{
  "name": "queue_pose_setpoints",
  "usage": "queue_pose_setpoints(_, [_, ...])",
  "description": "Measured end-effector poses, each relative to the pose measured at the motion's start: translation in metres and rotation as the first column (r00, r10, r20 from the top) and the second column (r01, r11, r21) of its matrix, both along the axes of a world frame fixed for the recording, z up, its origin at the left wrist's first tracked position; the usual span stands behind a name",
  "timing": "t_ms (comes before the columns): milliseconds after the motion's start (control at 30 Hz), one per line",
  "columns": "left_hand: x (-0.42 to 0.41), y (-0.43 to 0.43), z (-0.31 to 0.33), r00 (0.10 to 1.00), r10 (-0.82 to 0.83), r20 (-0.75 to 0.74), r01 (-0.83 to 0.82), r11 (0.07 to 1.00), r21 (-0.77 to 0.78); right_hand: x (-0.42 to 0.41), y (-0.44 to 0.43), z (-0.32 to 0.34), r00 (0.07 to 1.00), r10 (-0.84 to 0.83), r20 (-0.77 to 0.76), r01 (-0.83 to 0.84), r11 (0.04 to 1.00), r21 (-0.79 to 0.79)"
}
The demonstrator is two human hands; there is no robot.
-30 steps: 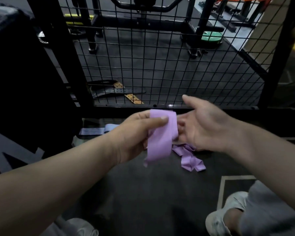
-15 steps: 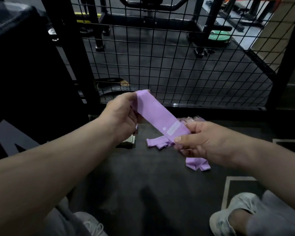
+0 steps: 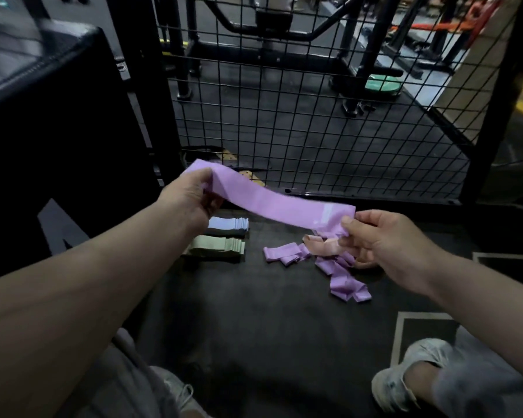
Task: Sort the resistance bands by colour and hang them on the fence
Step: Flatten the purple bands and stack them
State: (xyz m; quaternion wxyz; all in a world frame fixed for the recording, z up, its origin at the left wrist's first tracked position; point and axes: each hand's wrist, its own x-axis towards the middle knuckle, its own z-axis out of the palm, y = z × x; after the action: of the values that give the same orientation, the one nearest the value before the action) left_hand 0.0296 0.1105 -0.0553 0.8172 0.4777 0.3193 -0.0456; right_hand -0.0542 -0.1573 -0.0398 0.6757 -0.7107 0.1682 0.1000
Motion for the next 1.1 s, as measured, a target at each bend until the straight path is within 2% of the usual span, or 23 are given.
queue_pose_setpoints(100, [-0.008,0.012,-0.012,0.999,0.021,-0.046,-0.020,1.000,0.012,-0.018,0.001,-0.009,0.999,-0.054,0.009,0.054,0.998,-0.045])
queue_pose_setpoints(167, [-0.011,0.017,-0.017,0.998,0.021,-0.063,-0.015,0.996,0.087,-0.029,0.003,-0.016,0.996,-0.091,0.000,0.090,0.994,-0.062])
queue_pose_setpoints(233, [-0.016,0.020,-0.020,0.998,-0.013,-0.068,0.025,0.984,0.174,-0.040,0.004,-0.022,0.994,-0.109,-0.024,0.106,0.990,-0.096])
queue_pose_setpoints(300, [-0.022,0.019,-0.023,0.991,-0.115,-0.064,0.128,0.954,0.272,-0.051,0.004,-0.027,0.991,-0.115,-0.065,0.106,0.986,-0.129])
queue_pose_setpoints(467, [-0.032,0.018,-0.028,0.946,-0.312,-0.090,0.311,0.787,0.533,-0.055,0.000,-0.037,0.979,-0.171,-0.112,0.149,0.972,-0.180])
queue_pose_setpoints(600, [-0.032,0.018,-0.045,0.890,-0.413,-0.192,0.443,0.688,0.574,-0.049,-0.009,-0.072,0.963,-0.189,-0.194,0.144,0.964,-0.224])
queue_pose_setpoints(767, [-0.015,0.019,-0.096,0.790,-0.451,-0.417,0.601,0.429,0.674,-0.036,-0.018,-0.139,0.923,-0.137,-0.359,0.010,0.943,-0.334])
queue_pose_setpoints(800, [-0.013,0.017,-0.108,0.778,-0.443,-0.445,0.616,0.400,0.678,-0.033,-0.019,-0.153,0.916,-0.138,-0.377,0.006,0.944,-0.331])
queue_pose_setpoints(933, [-0.019,0.004,-0.172,0.694,-0.426,-0.581,0.720,0.435,0.540,-0.020,-0.023,-0.218,0.877,-0.163,-0.452,0.006,0.945,-0.328])
queue_pose_setpoints(1100, [-0.036,-0.004,-0.249,0.656,-0.339,-0.675,0.725,0.532,0.437,-0.014,-0.023,-0.285,0.835,-0.209,-0.509,0.012,0.932,-0.363])
